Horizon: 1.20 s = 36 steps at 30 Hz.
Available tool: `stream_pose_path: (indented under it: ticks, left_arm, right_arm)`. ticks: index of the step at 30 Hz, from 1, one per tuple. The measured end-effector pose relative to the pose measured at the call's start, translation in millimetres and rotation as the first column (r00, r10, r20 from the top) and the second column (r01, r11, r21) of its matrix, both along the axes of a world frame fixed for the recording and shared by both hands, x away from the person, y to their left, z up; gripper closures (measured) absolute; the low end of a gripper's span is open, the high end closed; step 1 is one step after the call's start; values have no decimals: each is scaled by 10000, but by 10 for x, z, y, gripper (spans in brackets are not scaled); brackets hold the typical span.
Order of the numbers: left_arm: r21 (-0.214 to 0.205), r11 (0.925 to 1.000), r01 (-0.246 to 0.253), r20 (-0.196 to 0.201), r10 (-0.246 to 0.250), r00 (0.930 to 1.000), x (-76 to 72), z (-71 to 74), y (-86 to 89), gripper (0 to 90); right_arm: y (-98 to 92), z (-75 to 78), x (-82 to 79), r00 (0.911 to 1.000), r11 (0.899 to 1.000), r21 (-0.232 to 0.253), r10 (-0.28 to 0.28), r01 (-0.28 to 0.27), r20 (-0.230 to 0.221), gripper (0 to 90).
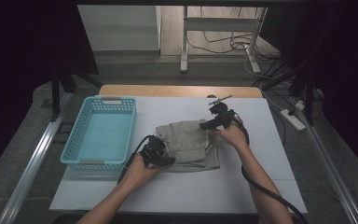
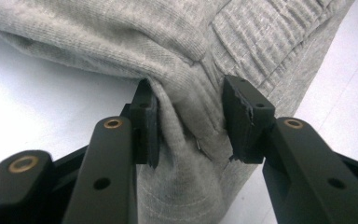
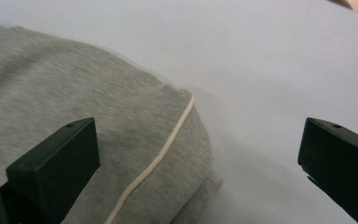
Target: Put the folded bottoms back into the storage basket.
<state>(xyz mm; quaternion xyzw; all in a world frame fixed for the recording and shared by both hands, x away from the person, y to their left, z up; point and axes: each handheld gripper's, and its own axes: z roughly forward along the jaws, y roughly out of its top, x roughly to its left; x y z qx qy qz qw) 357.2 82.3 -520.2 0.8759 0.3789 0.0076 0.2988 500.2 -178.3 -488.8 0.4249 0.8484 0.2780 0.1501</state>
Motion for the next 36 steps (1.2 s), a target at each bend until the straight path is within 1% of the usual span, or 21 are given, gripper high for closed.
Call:
stream_pose_path:
  ticks: [4,6,8,9,10,11,13,14,16,17,20,21,22,24,25,26,28,30,32,34,36]
  left_arm:
    - [11,10000,-18,18,18,10000,-4,1,-3,583]
    - [19,10000,-14,35,14,10000,-5,1,-4,583]
    - [-11,10000,-33,29,33,10000,-6,-2,-2,582]
    - [-29,10000,-54,-1,54,10000,-5,-4,1,579]
    - [-40,10000,-64,-3,64,10000,-5,-6,3,577]
    - [-49,10000,-72,-1,72,10000,-6,-7,4,575]
    - [-79,9999,-111,-19,111,9999,-7,-10,6,572]
    - [-98,9999,-133,-27,133,9999,-8,-12,7,571]
    - [-117,9998,-138,-14,138,9999,-10,-14,7,570]
    - [-135,9998,-119,27,120,9999,-12,-17,8,570]
    - [-199,9997,-132,39,133,9999,-13,-23,12,569]
    - [-200,9997,-132,37,133,9999,-14,-22,11,571]
    - [-202,9997,-144,23,144,9999,-15,-21,10,575]
    - [-182,9997,-189,-13,189,9998,-17,-16,4,585]
    - [-154,9995,-270,-87,269,9996,-18,-9,-3,593]
    - [-139,9991,-408,-210,405,9990,-17,-2,-12,604]
    - [-52,9985,-552,-346,550,9979,-15,15,-28,623]
    - [-40,9975,-706,-396,704,9967,-18,25,-38,642]
    - [-9,9969,-785,-377,784,9962,-24,33,-46,660]
    - [5,9957,-924,-419,923,9948,-27,45,-55,674]
    - [52,9951,-988,-384,989,9944,-32,56,-63,686]
  right_arm:
    - [6,-121,34,9996,9997,-253,47,-54,-265,0]
    - [-2,-163,40,9996,10000,-71,26,-29,-296,0]
    - [-20,-171,43,9988,10000,-6,77,-78,-474,9]
    - [-25,-185,42,9985,9999,40,100,-98,-543,21]
    - [-31,-201,38,9980,9997,205,102,-90,-624,41]
    - [-45,-208,36,9968,9993,363,151,-123,-783,64]
    - [-64,-233,40,9938,9979,628,216,-148,-1089,72]
    - [-77,-241,44,9909,9967,783,305,-203,-1313,92]
    - [-89,-246,36,9911,9959,849,425,-319,-1265,96]
    - [-88,-245,30,9910,9959,822,475,-373,-1249,116]
    - [-81,-211,3,9859,9917,1049,892,-746,-1416,284]
    - [-77,-207,-8,9840,9894,1199,993,-818,-1476,330]
    - [-75,-204,-14,9832,9889,1226,1024,-842,-1508,356]
    - [-73,-194,-20,9790,9851,1469,1137,-890,-1690,465]
    - [-70,-181,-24,9758,9842,1474,1243,-982,-1799,511]
    - [-59,-174,-32,9752,9833,1518,1274,-1003,-1808,550]
    - [-30,-142,-51,9744,9840,1269,1461,-1253,-1711,628]
    - [13,-98,-82,9753,9844,794,1673,-1571,-1442,688]
    - [62,-65,-116,9760,9837,254,1797,-1779,-1231,706]
    - [107,-45,-156,9771,9810,-164,1912,-1935,-931,711]
    - [128,-33,-190,9774,9779,-425,2019,-2047,-631,713]
